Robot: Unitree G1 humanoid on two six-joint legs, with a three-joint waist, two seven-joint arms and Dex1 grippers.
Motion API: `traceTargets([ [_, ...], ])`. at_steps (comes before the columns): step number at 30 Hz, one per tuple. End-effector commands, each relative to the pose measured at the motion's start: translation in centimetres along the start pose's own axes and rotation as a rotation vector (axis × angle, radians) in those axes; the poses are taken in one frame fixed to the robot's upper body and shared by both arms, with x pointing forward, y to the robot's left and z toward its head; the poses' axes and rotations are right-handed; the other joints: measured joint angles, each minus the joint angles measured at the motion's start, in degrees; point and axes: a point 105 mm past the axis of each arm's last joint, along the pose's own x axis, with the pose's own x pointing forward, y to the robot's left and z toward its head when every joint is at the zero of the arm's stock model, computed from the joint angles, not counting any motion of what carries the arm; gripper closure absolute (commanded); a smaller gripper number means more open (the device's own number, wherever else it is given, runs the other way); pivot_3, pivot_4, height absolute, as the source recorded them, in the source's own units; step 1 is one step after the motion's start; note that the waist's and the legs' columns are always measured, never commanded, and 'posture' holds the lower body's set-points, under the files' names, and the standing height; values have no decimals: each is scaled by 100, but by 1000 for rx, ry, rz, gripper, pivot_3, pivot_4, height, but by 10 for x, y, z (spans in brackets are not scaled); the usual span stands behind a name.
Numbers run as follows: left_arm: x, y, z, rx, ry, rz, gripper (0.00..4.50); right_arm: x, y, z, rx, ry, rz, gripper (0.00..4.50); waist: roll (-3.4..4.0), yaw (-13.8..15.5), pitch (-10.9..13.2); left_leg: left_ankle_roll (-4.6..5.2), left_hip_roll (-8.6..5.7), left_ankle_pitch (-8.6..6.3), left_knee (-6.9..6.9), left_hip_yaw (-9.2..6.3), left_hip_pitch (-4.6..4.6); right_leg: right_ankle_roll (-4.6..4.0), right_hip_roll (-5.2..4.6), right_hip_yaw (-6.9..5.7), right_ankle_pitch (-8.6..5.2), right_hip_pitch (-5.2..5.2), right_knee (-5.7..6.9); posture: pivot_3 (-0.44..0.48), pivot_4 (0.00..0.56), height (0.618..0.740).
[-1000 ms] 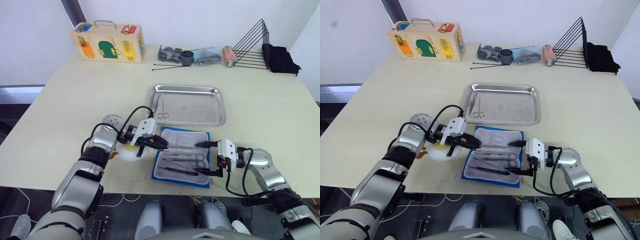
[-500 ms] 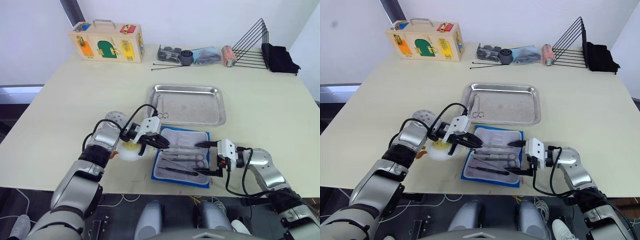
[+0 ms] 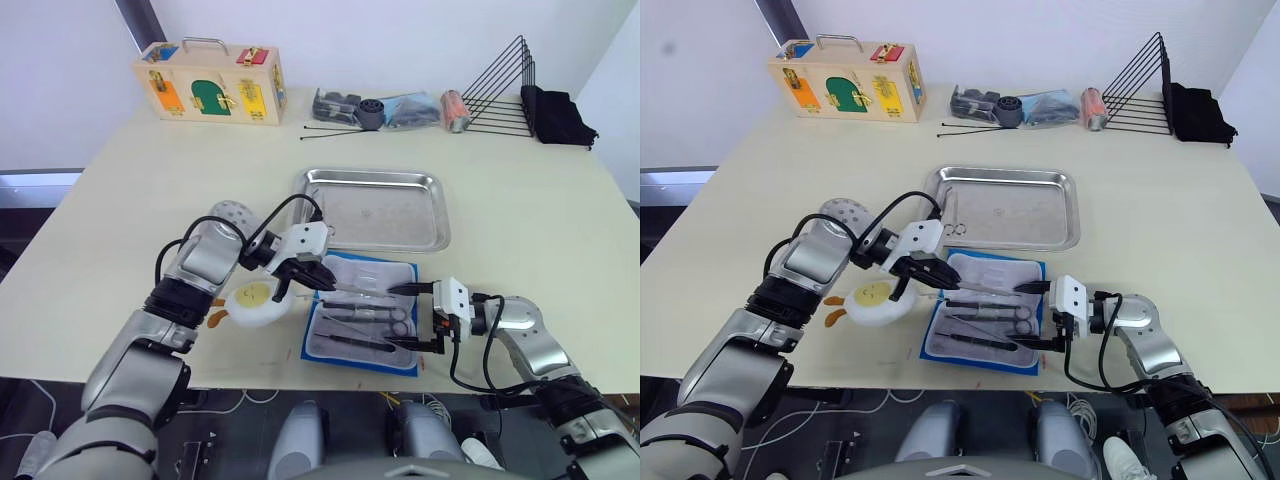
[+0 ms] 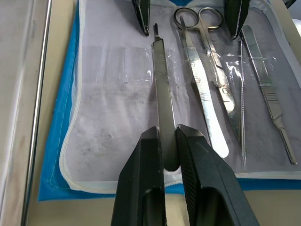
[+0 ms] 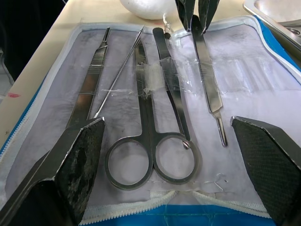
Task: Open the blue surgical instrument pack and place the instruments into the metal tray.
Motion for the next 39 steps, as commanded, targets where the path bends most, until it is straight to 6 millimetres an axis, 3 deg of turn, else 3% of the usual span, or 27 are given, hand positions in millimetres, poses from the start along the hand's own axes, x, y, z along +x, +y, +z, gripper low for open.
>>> traceTargets([
  [1,-15,3,13,48,10,19,4340,-1,23,-41,144,131,47,0,0,-1,1,0,0,0,0,0,0,0,0,0,0,0,0,0,150,740],
  [20,-49,-4,-5,40,128,37,4340,1,24,-41,147,127,53,0,-4,-5,3,0,0,0,0,1,1,0,0,2,0,-1,1,0,150,740],
  [32,-78,-17,-4,9,155,65,4340,2,24,-41,149,126,57,0,-19,-8,12,0,2,0,0,1,2,-1,0,3,0,-3,2,0,150,740],
  [39,-99,-17,9,-18,77,120,4340,1,23,-42,148,131,63,0,-24,-8,12,0,3,0,0,1,4,-1,0,5,-1,-2,4,0,150,740],
])
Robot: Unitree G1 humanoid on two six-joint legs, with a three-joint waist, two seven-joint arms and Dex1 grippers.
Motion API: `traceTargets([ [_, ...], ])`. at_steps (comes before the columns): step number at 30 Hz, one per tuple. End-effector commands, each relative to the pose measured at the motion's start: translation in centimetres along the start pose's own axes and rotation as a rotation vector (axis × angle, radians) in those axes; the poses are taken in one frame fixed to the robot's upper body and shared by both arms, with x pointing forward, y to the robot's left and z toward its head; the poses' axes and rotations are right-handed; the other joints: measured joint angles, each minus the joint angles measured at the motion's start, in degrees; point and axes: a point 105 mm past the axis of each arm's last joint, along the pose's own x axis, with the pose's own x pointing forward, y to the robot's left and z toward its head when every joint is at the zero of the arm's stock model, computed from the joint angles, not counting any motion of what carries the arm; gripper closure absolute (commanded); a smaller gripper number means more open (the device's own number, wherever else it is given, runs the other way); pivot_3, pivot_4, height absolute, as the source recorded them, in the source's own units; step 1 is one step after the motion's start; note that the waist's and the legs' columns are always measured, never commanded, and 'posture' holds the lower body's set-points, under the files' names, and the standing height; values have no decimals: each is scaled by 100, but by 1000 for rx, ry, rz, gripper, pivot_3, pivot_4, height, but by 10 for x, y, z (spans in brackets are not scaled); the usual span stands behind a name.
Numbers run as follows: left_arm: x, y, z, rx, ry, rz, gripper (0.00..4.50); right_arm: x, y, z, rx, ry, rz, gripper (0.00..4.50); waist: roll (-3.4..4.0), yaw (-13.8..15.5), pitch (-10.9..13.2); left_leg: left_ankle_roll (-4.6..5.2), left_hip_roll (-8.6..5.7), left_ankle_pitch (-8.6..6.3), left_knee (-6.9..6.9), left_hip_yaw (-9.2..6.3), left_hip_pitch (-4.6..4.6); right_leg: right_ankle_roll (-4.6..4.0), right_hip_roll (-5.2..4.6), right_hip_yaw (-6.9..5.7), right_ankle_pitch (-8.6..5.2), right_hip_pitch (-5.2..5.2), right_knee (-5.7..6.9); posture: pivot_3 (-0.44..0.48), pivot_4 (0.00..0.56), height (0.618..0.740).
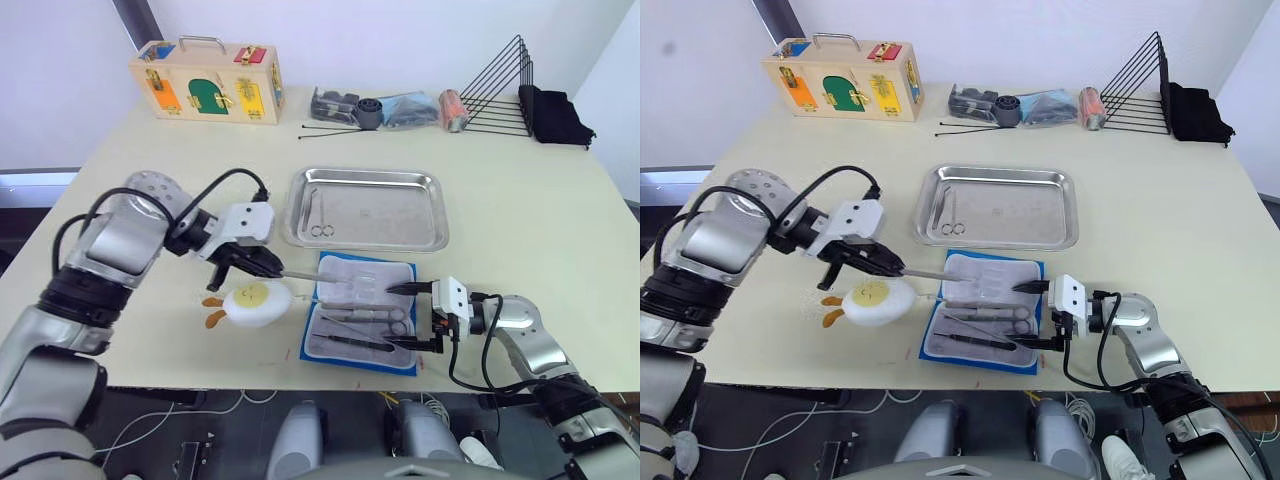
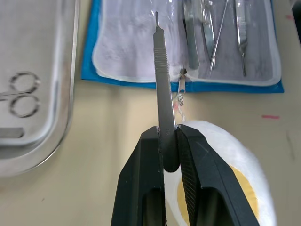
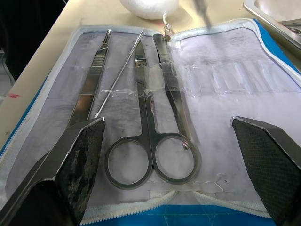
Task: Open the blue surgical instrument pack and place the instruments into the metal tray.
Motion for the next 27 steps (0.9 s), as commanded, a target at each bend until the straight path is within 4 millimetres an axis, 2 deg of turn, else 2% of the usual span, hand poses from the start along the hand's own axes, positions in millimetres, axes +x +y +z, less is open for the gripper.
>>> traceTargets([
  [1,-18,2,19,13,-84,23,4340,-1,24,-42,146,134,55,0,-3,1,-1,0,0,0,0,1,0,0,0,-1,0,0,0,0,150,740],
  [5,-20,16,33,-29,-206,133,4340,-1,24,-43,146,137,58,0,-4,4,-1,0,0,0,0,2,-1,0,1,-3,0,0,1,0,150,740],
  [10,-9,33,52,-121,-359,273,4340,-2,24,-43,145,139,59,0,-8,0,-2,0,0,0,2,-6,0,2,-1,-2,1,2,1,0,150,740],
  [17,18,52,62,-241,-440,479,4340,-2,23,-44,143,141,59,0,-9,0,-3,-1,-1,0,3,-22,3,4,-3,4,3,4,3,0,150,740],
  [23,44,71,79,-337,-542,723,4340,-2,23,-44,141,143,56,0,-10,5,-3,-1,-4,0,3,-25,8,4,-7,6,3,8,7,0,150,740],
  [27,55,84,75,-437,-542,860,4340,-3,24,-44,141,146,58,0,-11,6,-4,-2,-6,1,3,-26,9,5,-8,7,5,8,6,0,150,740],
])
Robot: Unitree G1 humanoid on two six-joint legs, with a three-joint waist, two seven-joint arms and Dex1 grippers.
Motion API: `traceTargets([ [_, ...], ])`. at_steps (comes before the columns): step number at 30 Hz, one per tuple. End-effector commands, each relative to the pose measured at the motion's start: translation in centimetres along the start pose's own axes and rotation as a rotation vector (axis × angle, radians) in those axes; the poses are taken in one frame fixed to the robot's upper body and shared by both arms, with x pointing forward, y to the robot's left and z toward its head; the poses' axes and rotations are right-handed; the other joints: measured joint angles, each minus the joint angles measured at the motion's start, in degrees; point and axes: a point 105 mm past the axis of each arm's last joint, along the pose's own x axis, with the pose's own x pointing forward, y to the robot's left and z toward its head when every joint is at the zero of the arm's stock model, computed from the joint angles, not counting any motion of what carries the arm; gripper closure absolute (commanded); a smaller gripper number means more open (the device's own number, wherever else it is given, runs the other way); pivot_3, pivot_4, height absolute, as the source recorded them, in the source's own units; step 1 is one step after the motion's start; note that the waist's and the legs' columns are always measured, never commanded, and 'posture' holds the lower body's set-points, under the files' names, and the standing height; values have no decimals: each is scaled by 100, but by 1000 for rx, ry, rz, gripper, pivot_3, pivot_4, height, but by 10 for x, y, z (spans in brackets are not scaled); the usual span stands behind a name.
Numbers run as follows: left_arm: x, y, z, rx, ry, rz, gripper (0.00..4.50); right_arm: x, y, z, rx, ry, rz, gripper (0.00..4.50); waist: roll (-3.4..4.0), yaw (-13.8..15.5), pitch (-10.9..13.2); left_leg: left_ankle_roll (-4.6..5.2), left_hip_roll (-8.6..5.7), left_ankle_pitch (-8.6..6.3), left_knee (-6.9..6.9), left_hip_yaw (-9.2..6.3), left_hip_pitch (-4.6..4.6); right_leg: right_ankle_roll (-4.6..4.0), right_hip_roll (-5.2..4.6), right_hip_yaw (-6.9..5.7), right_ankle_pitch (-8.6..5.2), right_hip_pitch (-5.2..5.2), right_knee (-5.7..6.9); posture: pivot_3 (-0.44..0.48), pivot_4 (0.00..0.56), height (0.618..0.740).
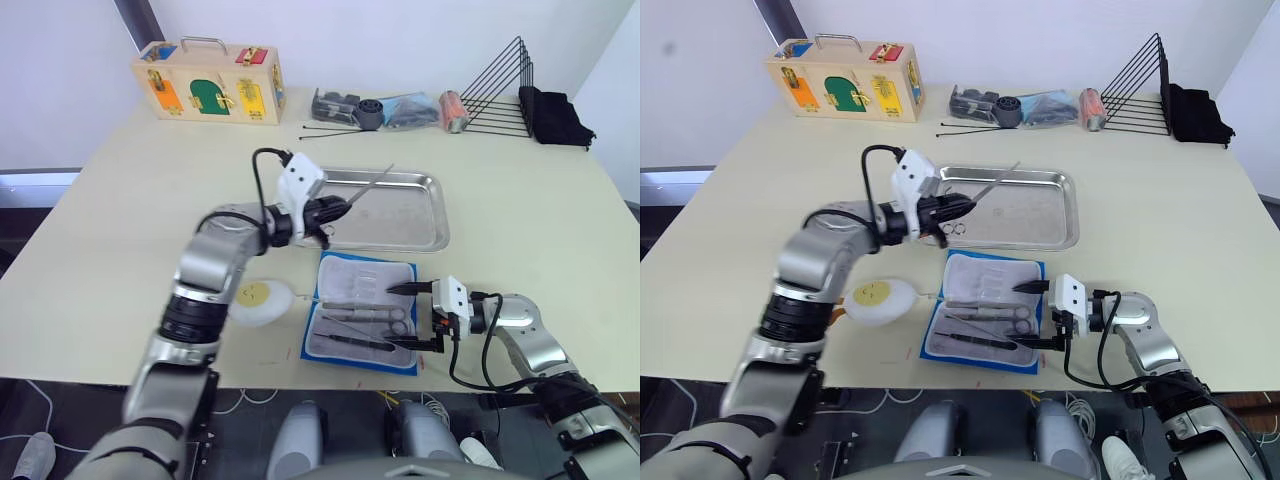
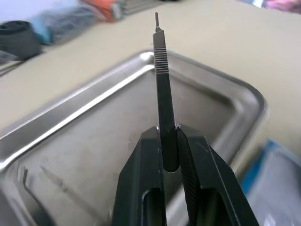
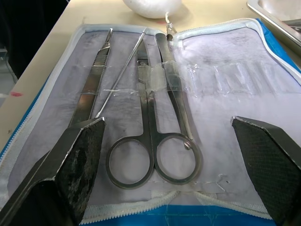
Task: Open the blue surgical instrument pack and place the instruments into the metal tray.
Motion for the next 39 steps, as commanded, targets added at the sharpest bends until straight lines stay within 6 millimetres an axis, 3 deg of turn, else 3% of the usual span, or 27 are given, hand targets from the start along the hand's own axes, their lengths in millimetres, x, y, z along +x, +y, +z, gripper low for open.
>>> traceTargets([
  [1,1,15,7,-7,-38,152,4340,-4,25,-44,142,143,48,0,1,-2,-1,0,0,0,0,0,0,0,0,0,0,0,0,0,150,740],
  [7,16,18,-6,-137,-24,379,4340,-5,26,-44,142,148,46,0,0,9,-3,0,-8,0,0,0,1,4,-8,0,3,4,-2,0,150,740],
  [13,28,5,-20,-206,48,461,4340,-5,25,-44,142,146,40,0,0,5,-3,-1,-9,0,0,-2,1,5,-8,-1,3,4,-3,0,150,740],
  [19,34,7,-31,-310,110,546,4340,-3,26,-43,143,142,41,0,0,6,-3,-1,-10,0,0,-2,1,5,-8,-2,3,4,-3,0,150,740],
  [33,37,1,-47,-370,220,569,4340,-1,25,-44,143,138,36,0,-1,2,-3,-9,-11,3,-1,-4,0,5,-8,-5,3,4,-5,0,150,740],
  [39,38,-1,-42,-369,203,548,1758,-1,26,-44,144,136,35,0,-1,1,-3,-12,-11,5,-2,-4,1,5,-8,-5,3,4,-5,0,150,740],
])
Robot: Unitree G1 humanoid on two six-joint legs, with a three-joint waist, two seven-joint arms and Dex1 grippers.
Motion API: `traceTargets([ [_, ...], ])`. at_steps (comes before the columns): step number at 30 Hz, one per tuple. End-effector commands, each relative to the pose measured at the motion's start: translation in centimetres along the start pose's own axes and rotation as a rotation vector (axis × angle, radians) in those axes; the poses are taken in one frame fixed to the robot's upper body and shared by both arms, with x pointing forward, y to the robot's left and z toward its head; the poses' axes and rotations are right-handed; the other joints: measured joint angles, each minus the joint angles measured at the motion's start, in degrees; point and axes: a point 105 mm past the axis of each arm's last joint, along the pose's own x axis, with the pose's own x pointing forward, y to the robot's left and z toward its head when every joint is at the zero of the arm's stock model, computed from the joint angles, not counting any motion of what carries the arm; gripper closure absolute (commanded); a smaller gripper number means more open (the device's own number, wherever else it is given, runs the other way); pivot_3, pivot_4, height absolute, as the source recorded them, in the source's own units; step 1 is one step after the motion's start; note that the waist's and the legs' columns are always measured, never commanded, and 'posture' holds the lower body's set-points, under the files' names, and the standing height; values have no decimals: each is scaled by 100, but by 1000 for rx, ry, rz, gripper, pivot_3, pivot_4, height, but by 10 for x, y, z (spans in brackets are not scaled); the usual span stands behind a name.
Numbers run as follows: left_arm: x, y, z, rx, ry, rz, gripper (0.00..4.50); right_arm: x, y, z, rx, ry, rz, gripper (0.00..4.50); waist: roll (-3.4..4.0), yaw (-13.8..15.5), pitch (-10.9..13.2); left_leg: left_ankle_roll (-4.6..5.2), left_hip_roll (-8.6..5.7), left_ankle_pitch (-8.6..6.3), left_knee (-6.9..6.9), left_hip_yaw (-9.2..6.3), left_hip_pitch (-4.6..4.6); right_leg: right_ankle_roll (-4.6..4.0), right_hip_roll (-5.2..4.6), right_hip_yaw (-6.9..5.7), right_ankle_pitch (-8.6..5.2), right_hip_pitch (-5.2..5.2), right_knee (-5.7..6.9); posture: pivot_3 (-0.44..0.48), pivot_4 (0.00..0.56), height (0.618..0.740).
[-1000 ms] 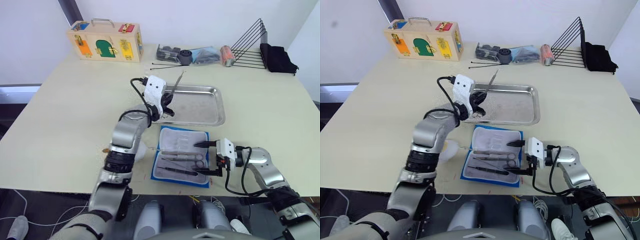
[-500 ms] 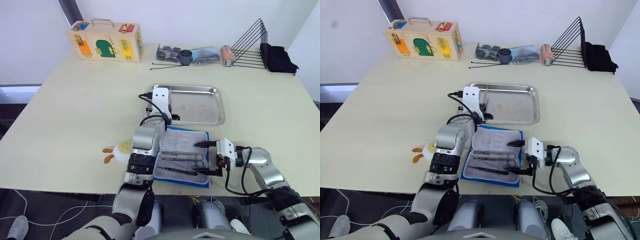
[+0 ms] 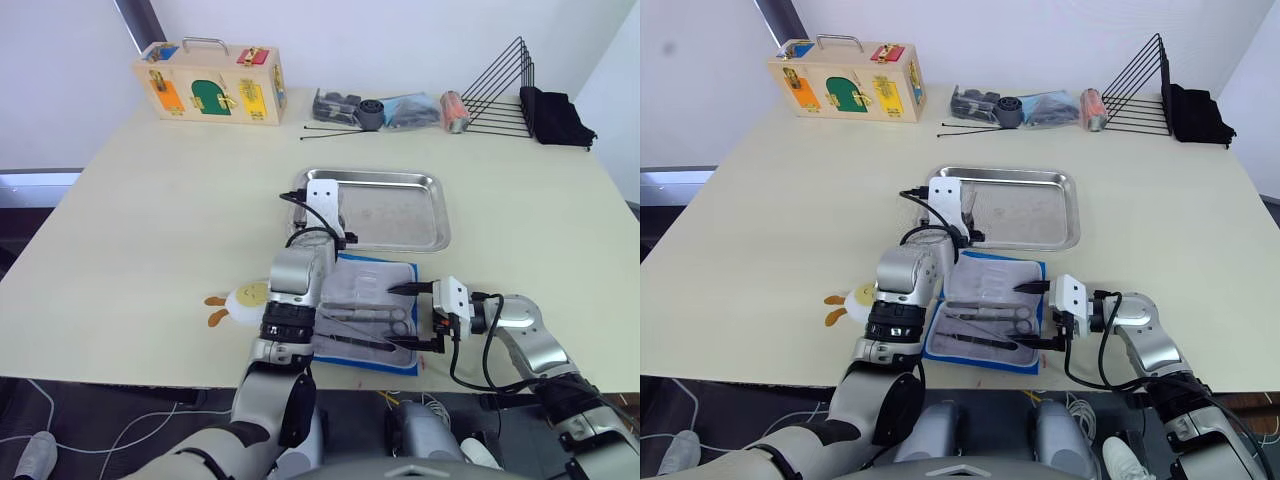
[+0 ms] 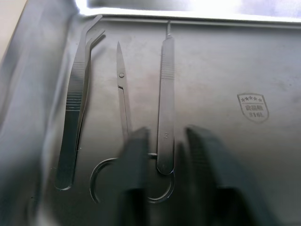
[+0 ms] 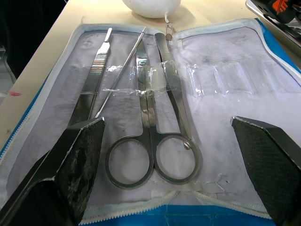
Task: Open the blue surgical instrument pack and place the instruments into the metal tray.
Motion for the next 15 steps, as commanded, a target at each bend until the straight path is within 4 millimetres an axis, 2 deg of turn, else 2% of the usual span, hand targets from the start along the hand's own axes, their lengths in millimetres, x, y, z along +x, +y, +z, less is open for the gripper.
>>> traceTargets([
  [1,-5,-7,17,4,-63,-34,1617,1,26,-43,143,132,50,0,0,0,0,-1,0,0,0,0,0,0,0,0,0,0,0,0,150,740],
  [2,-5,-7,19,11,-70,-32,969,1,26,-43,143,132,50,0,0,0,0,-1,0,0,0,1,0,0,0,0,0,0,0,0,150,740],
  [4,-7,-8,24,14,-94,-47,114,1,26,-43,143,132,49,0,0,-1,0,-3,0,1,0,1,0,0,0,-1,0,0,0,0,150,740],
  [7,-12,-12,37,15,-166,-90,46,1,26,-43,143,131,47,0,0,-2,0,-5,0,3,-2,2,0,0,0,-2,0,0,0,0,150,740],
  [13,-33,-24,74,61,-405,-295,46,2,25,-43,143,128,46,0,0,-1,0,-31,0,17,-4,7,0,0,0,-4,0,0,-1,0,150,740],
  [15,-36,-21,76,112,-440,-350,46,2,24,-42,144,126,46,0,1,-10,0,-31,0,17,-6,11,-1,-1,1,-6,0,0,0,0,150,740],
])
